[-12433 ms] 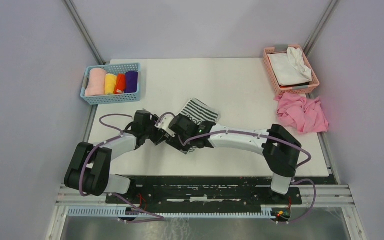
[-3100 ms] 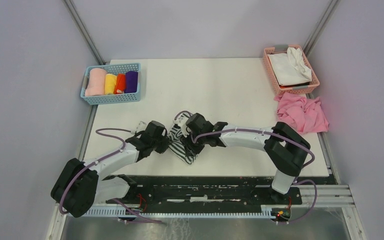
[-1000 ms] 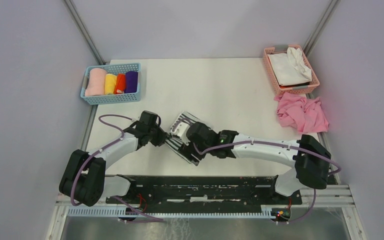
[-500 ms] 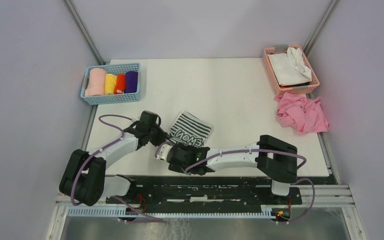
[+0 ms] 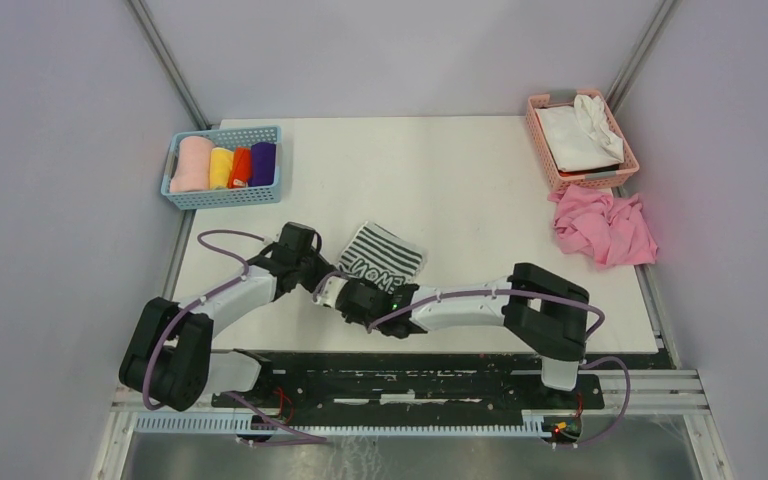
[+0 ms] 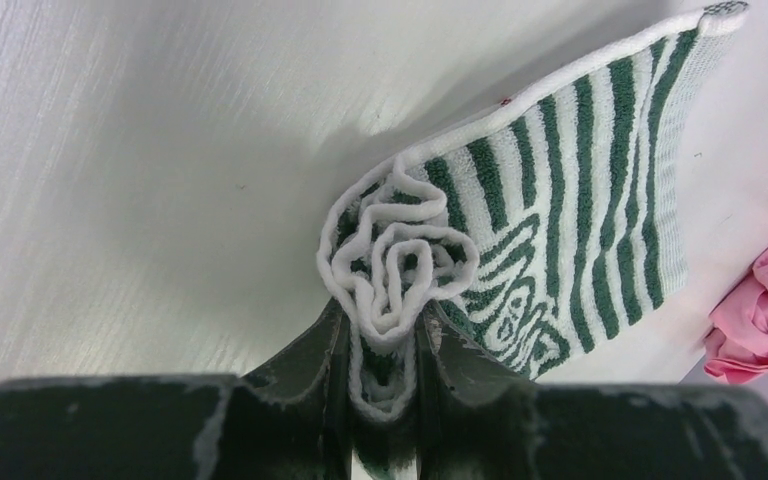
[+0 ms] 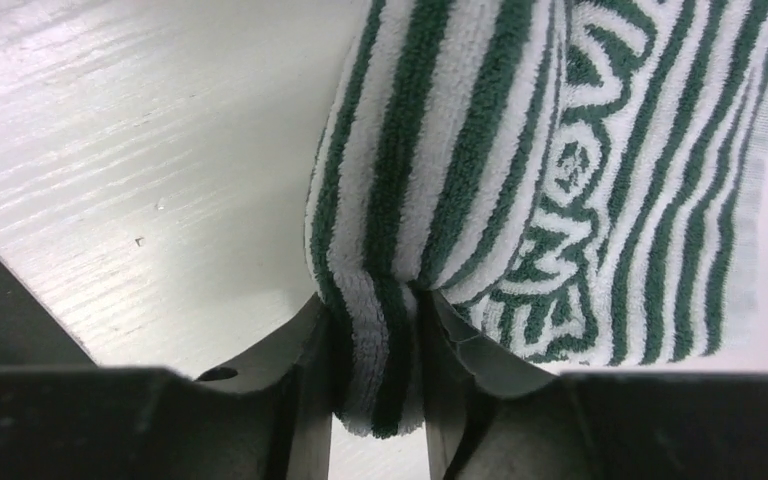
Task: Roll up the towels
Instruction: Roll the towel at the center of the board.
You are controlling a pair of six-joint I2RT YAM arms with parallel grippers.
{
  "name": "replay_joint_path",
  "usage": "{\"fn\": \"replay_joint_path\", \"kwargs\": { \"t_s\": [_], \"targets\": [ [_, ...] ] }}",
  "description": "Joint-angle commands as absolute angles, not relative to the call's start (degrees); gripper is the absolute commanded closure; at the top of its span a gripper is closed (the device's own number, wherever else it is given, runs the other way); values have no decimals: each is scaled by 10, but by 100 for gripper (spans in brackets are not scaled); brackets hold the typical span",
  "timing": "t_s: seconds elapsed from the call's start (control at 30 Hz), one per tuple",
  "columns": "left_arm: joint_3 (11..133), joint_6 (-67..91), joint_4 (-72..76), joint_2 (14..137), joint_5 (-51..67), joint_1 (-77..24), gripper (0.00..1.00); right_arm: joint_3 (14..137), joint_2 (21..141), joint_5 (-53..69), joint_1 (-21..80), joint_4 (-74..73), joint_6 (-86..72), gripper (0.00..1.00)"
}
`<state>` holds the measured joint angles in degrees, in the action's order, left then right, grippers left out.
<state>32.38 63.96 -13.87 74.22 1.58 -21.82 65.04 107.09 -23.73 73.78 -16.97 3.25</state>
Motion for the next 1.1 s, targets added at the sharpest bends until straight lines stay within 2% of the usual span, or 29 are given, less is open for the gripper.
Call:
{"fn": "replay_joint_path", "kwargs": {
  "t_s": [0.0, 0.07, 0.13, 0.17, 0.23, 0.33, 0.53, 0.6, 0.8, 1.07],
  "targets": [
    [309, 647, -143, 743, 4, -207, 84, 615, 1074, -25, 673, -209, -3, 69],
    [308, 647, -141, 732, 8, -202, 77, 612, 1066, 58, 642, -209, -14, 80],
    [307, 646, -142, 716, 12, -197, 69, 610, 1060, 130, 616, -209, -29, 97],
    [306, 646, -143, 707, 14, -193, 65, 608, 1058, 164, 604, -207, -36, 99],
    [304, 646, -148, 688, 18, -184, 51, 604, 1061, 248, 583, -198, -54, 99],
    [294, 650, -150, 643, 29, -171, 36, 594, 1078, 358, 543, -167, -96, 99],
    [292, 634, -191, 557, 7, -161, 24, 569, 1127, 520, 473, -71, -190, 98],
    [288, 628, -211, 523, -3, -162, 13, 570, 1143, 556, 454, -46, -214, 98],
    [246, 628, -186, 432, 35, -162, 1, 561, 1187, 620, 418, 32, -298, 98],
    [204, 652, -61, 506, 111, -167, 0, 557, 1225, 615, 405, 40, -314, 99]
  ]
}}
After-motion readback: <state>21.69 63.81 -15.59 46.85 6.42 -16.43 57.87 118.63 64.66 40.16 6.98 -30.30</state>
